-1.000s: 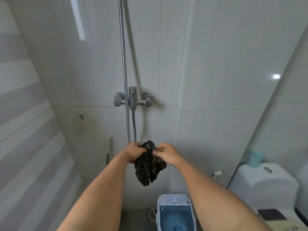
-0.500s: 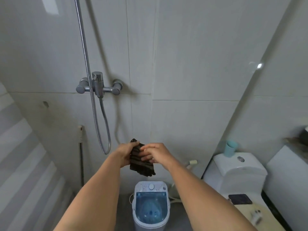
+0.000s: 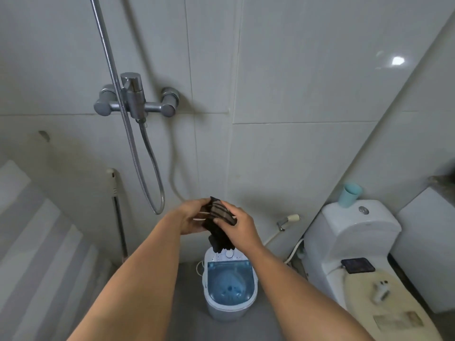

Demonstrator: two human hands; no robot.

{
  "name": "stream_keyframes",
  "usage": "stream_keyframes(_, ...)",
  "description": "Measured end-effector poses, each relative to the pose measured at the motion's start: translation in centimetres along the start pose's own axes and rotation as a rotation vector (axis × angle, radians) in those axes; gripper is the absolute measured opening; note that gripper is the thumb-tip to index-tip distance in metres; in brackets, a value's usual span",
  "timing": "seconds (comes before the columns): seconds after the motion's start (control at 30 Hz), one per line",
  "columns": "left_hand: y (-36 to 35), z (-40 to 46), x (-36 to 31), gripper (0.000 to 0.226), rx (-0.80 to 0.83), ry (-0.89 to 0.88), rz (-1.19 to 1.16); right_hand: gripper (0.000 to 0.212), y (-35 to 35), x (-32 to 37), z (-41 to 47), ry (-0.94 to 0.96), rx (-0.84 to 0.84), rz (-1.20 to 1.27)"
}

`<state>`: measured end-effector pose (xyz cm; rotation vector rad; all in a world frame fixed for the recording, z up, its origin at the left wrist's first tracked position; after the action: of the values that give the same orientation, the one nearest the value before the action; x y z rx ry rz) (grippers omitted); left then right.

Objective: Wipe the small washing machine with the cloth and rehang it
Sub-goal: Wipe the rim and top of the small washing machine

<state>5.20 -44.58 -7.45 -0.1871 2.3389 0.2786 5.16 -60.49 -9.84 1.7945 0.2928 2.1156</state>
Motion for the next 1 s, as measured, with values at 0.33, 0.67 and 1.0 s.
stream_keyframes(0.33,1.6,18.9,16.0,0.046,-0.183,-0.27,0.527,0.052,-9.5,-22.7,1.7,-0.199,-0.051,-0.147)
stream_keyframes(0.67,-3.0,39.5,44.2,0.154,0.027,-0.554,0.654,0.055,-20.8,-42.1,5.8,0.155,0.142,-0.502)
stream_keyframes(1.0,-5.4,43.1,47.1,0.162,0.072,-0.876,0.554,0.062,-26.9,-47.2,2.7,0.465,0.232,-0.998)
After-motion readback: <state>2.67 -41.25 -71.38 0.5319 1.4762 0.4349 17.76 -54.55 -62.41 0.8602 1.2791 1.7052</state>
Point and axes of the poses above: each hand's wrist, its own z-axis towards the middle knuckle, its own y-axis out of the back of the hand, x = y × z, the point moved 6 cm from there along z, towards the middle knuckle, and after that the axes turned 15 degrees about -x, right-handed, at the moved point
